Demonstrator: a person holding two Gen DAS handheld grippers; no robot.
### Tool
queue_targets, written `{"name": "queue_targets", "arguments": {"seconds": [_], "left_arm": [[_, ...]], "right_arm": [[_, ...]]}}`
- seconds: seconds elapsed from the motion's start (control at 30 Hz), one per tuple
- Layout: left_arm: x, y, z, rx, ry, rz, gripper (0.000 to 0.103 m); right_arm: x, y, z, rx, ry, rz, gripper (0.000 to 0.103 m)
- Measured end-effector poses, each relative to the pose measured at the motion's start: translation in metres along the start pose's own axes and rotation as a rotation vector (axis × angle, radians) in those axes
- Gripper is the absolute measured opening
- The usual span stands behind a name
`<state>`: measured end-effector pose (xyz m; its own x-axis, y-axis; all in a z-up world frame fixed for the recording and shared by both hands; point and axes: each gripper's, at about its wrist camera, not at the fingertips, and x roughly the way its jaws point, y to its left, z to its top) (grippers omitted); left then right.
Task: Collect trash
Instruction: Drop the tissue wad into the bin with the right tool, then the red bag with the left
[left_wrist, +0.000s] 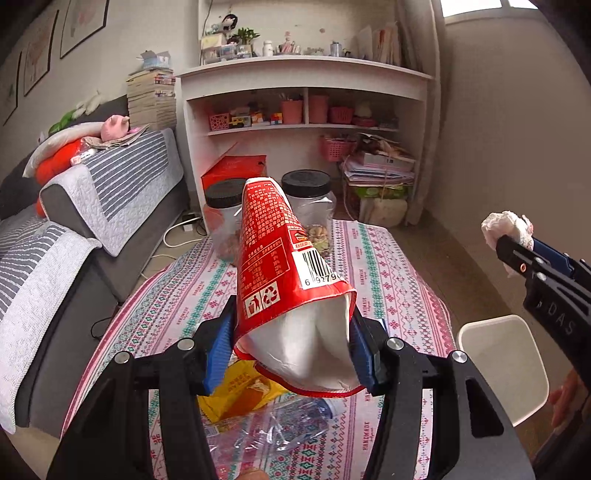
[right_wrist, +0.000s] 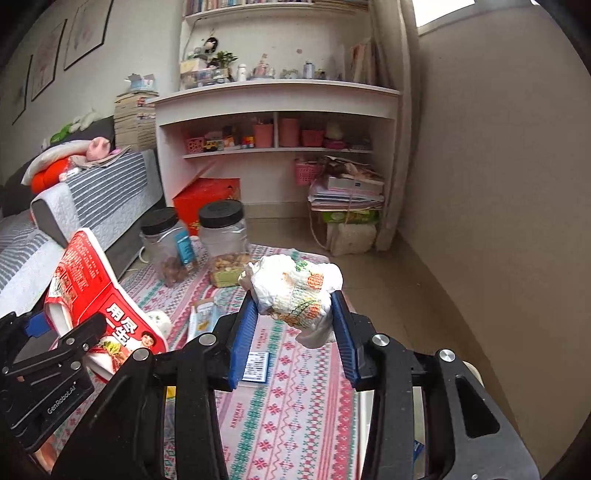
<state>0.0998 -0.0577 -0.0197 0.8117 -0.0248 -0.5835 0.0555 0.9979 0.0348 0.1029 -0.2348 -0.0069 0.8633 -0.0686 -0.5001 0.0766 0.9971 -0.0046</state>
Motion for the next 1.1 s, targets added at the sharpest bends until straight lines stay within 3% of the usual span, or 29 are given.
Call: {"name": "queue_targets", "arguments": {"seconds": [0.3,0.4,0.53,0.63,1.1], "left_arm": [[-0.002,-0.037,-0.006,0.066,0.012,-0.084,0.054],[0.0,-0.051,-0.009,0.087,0.029,-0.116,0.054],[0.001,-0.073,-0.013,0.115,0.051,-0.152,0.054],[0.002,-0.09,-0.014,0.137,0.063,-0.182,0.054],[0.005,-0.196,-0.017,0.193,0.164,-0.385,0.055]], "right_arm": [[-0.009,-0.062,-0.003,0.132,0.031,-0.153,0.04],[-0.013,-0.084,-0.006,0.186,0.038,-0.203,0.046],[-0.023,-0.112,-0.009,0.251,0.022,-0.278,0.065],[-0.034,-0.13,-0.012,0.288,-0.002,-0.325,0.073],[-0.076,-0.199,-0.024,0.478,-0.096,-0.464,0.087]]}}
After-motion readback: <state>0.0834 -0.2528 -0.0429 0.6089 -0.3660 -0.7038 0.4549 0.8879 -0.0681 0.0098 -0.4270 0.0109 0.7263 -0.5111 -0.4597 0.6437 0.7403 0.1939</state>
